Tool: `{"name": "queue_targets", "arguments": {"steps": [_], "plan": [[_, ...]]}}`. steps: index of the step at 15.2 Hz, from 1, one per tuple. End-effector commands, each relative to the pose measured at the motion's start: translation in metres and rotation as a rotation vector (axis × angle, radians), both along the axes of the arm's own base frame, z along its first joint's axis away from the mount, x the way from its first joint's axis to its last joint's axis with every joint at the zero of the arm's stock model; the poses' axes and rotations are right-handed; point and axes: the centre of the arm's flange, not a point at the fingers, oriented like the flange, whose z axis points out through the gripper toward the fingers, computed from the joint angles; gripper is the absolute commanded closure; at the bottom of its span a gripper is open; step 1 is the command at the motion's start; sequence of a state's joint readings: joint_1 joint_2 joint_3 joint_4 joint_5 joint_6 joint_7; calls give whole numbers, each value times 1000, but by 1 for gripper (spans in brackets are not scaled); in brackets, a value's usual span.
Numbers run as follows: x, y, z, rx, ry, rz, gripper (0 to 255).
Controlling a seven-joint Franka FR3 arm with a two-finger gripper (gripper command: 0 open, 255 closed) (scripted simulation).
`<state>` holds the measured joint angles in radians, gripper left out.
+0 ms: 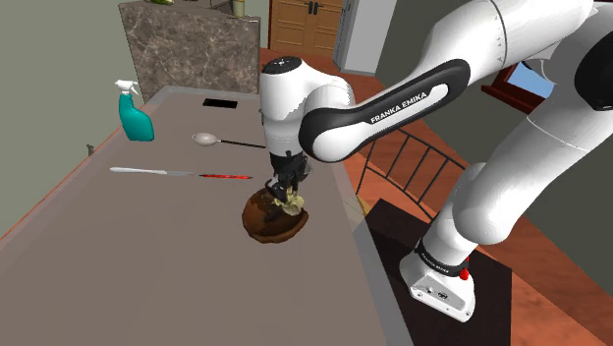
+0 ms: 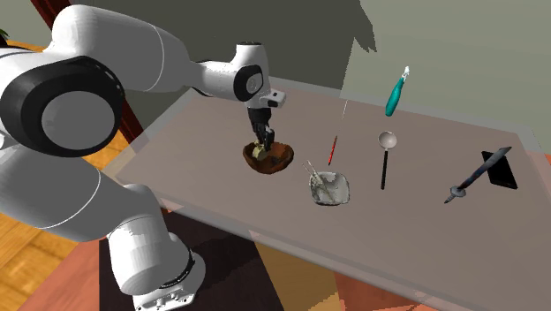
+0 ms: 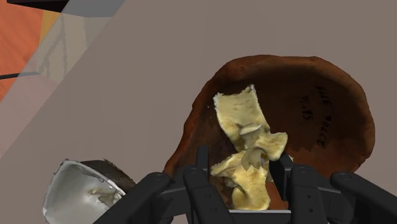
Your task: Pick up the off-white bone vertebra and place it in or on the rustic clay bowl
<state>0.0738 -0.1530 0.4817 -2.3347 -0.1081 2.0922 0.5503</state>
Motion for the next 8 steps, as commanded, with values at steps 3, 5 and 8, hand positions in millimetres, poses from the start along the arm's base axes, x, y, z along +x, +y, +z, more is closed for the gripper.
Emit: {"name": "queue_targets", "arguments": {"steps": [3, 5, 8], "plan": [[0, 0, 0, 0, 0, 0, 0], [0, 0, 0, 0, 0, 0, 0], [0, 3, 13, 0, 0, 0, 0]]}}
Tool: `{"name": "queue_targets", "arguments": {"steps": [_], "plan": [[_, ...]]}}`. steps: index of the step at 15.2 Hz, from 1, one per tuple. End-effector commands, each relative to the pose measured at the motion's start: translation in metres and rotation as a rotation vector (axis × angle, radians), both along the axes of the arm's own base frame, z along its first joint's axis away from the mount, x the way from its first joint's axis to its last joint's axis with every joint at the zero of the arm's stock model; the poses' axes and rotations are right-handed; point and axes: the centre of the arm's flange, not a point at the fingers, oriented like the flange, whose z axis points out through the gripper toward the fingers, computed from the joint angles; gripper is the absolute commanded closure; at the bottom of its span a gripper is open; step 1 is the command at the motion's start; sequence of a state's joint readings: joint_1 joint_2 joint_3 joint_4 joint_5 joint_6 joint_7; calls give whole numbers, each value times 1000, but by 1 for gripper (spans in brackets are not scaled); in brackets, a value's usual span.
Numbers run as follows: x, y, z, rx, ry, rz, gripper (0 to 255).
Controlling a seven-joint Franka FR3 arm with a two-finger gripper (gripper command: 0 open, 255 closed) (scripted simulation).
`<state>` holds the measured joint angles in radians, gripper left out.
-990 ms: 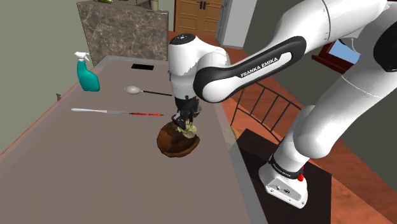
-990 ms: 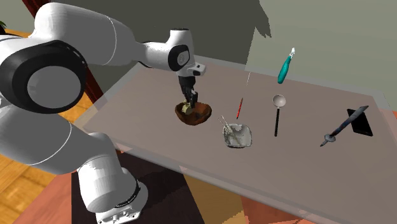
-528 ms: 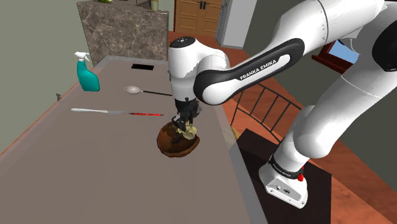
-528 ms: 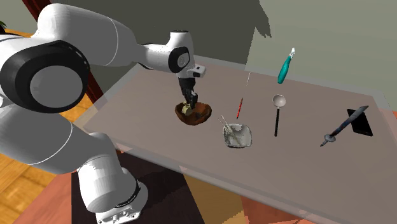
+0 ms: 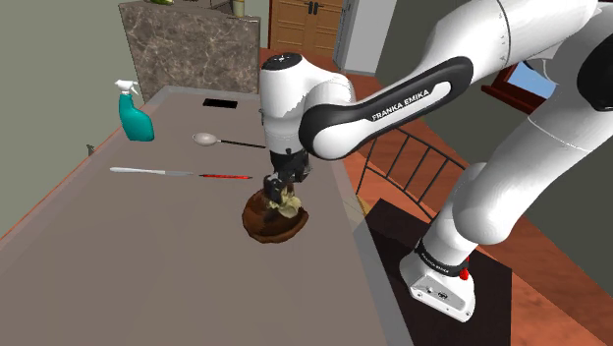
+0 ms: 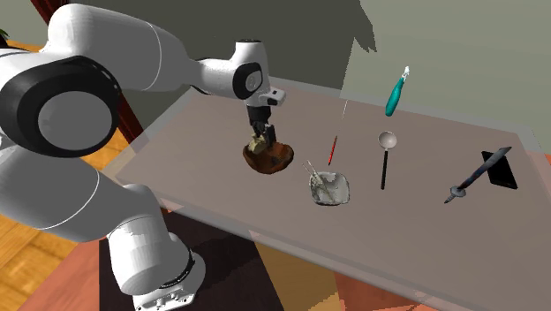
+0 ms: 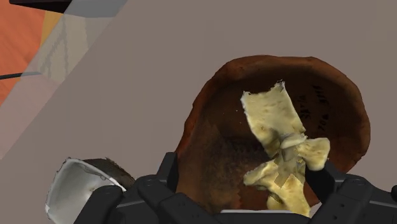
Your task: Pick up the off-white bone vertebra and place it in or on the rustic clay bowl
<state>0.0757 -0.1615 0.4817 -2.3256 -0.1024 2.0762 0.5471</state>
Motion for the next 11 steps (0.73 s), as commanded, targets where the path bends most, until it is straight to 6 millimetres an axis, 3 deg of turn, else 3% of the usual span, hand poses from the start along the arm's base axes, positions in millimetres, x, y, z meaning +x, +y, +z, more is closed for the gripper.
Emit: {"name": "queue_targets", "arguments": {"steps": [1, 3, 11], "plan": [[1, 4, 20, 0, 0, 0, 0], [1, 8, 43, 0, 0, 0, 0], [1, 8, 43, 0, 0, 0, 0]]}}
